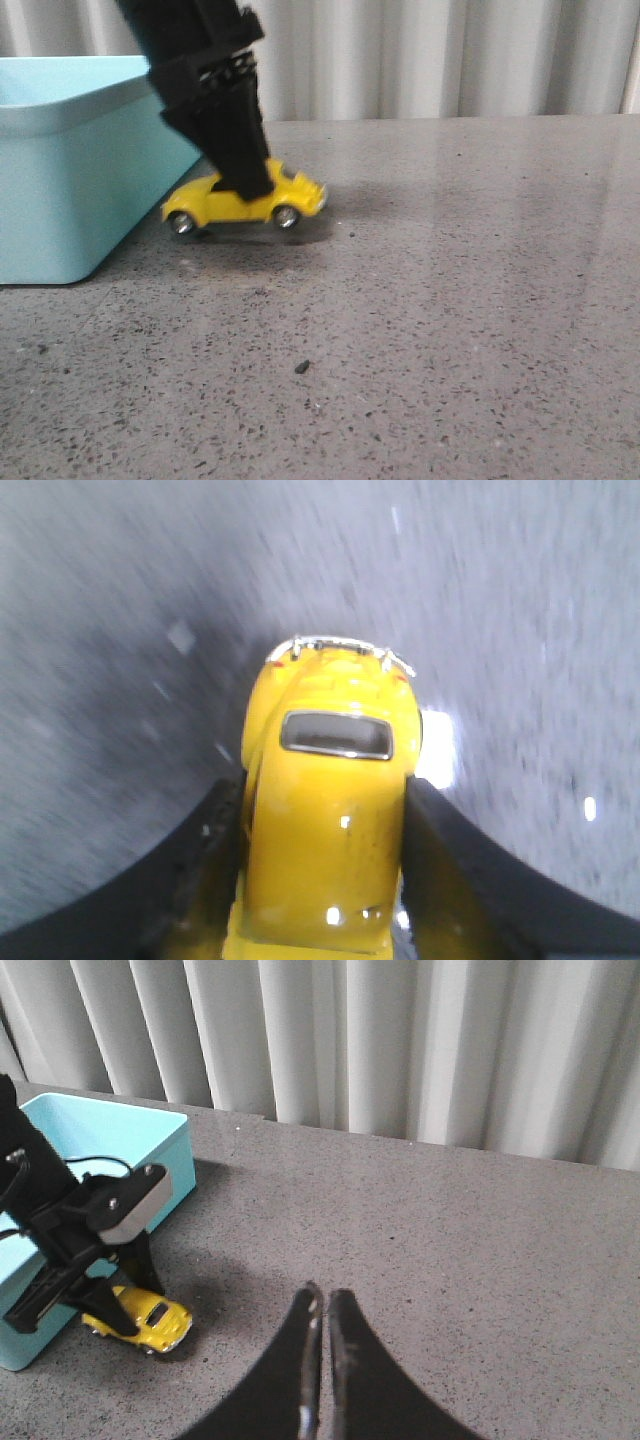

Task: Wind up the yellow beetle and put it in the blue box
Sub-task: 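Lift the car with the left gripper and carry it over the box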

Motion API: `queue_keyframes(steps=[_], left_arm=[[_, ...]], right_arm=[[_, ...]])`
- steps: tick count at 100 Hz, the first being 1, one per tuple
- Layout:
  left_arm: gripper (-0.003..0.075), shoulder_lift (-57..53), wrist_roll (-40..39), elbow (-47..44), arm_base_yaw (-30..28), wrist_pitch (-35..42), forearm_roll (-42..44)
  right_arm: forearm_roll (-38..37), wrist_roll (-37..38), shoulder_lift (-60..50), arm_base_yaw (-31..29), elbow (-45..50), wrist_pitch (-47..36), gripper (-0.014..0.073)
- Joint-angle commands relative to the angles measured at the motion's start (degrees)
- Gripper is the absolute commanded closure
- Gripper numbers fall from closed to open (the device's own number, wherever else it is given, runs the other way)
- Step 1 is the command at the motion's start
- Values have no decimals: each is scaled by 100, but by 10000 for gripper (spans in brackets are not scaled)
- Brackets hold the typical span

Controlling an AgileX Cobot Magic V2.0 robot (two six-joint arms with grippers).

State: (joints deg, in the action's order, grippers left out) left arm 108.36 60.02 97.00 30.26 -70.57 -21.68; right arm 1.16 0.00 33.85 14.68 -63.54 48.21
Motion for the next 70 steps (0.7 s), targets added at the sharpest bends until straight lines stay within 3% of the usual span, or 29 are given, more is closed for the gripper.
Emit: queue_keyframes(steps=[1,19,31,46,55,70], left_arm=[[640,-305,-12,685,-28,-55,-530],[640,-305,-98,2000,-28,-42,-535],[640,-305,-345,2809,-38,-65,126],[640,-305,-1682,3424,-205,-115,848],[639,-311,-2114,3469,-418,-218,1084],[639,-330,-3648,3459,-824,-218,1720]], right_arm=[[-36,0,28,16,-126,-530,635],[-36,0,28,16,-126,-638,635],[-36,0,28,16,-126,-680,635],[-36,0,28,16,-126,-714,635],[-36,0,28,16,-126,-724,635],[2,0,28,16,-126,-724,635]])
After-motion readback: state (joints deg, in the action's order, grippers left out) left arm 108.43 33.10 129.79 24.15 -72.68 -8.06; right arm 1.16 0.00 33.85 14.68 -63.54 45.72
